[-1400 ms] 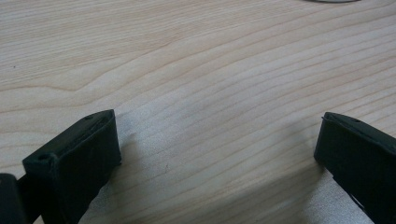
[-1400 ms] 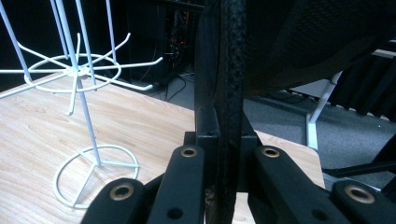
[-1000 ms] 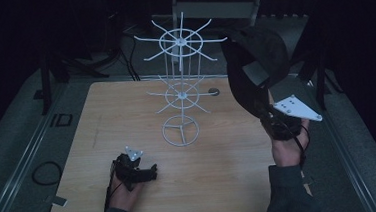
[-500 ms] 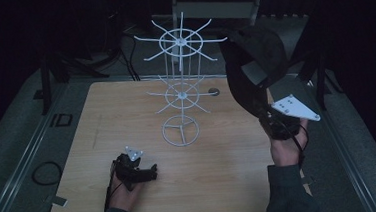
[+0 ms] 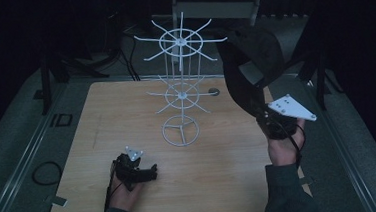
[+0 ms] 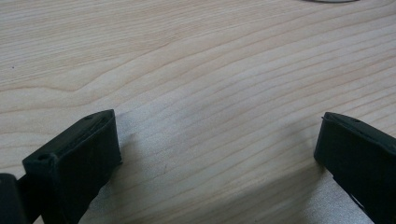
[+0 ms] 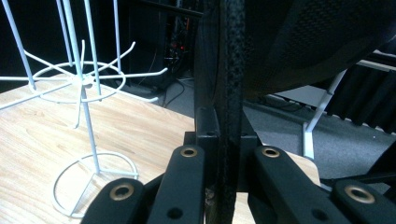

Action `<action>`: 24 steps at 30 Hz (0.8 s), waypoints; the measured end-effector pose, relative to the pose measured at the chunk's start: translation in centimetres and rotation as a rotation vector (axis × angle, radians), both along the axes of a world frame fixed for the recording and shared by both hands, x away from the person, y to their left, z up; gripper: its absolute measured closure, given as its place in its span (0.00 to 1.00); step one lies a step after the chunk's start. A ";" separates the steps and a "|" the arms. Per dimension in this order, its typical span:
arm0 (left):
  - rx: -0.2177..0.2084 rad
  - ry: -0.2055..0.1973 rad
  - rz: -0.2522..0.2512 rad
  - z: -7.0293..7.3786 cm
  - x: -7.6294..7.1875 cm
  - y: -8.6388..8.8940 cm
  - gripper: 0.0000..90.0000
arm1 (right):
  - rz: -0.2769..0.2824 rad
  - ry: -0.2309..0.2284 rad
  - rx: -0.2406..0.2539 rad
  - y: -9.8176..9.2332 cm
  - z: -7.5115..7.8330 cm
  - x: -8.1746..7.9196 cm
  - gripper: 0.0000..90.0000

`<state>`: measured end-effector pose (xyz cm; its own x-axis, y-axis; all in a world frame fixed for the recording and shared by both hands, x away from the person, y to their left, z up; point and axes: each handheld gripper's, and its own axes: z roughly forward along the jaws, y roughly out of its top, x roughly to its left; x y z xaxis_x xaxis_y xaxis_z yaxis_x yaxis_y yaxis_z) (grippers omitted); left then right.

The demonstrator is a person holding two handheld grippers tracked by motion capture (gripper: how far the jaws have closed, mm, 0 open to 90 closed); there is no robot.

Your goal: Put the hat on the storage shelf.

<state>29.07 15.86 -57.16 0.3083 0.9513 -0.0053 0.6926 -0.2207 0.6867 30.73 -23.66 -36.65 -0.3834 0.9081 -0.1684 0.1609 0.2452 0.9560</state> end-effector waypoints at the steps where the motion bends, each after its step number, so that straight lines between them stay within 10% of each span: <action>1: -0.001 0.000 0.000 0.0 0.0 0.0 0.00 | -0.001 -0.001 -0.001 0.0 0.1 0.0 0.96; 24: -0.002 -0.001 0.001 0.0 0.0 0.0 0.00 | -0.012 -0.028 0.014 -0.2 0.9 -0.3 0.96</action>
<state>29.07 15.85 -57.17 0.3073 0.9516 -0.0067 0.6925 -0.2188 0.6875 30.46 -23.91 -35.78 -0.3675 0.9150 -0.1663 0.1369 0.2301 0.9635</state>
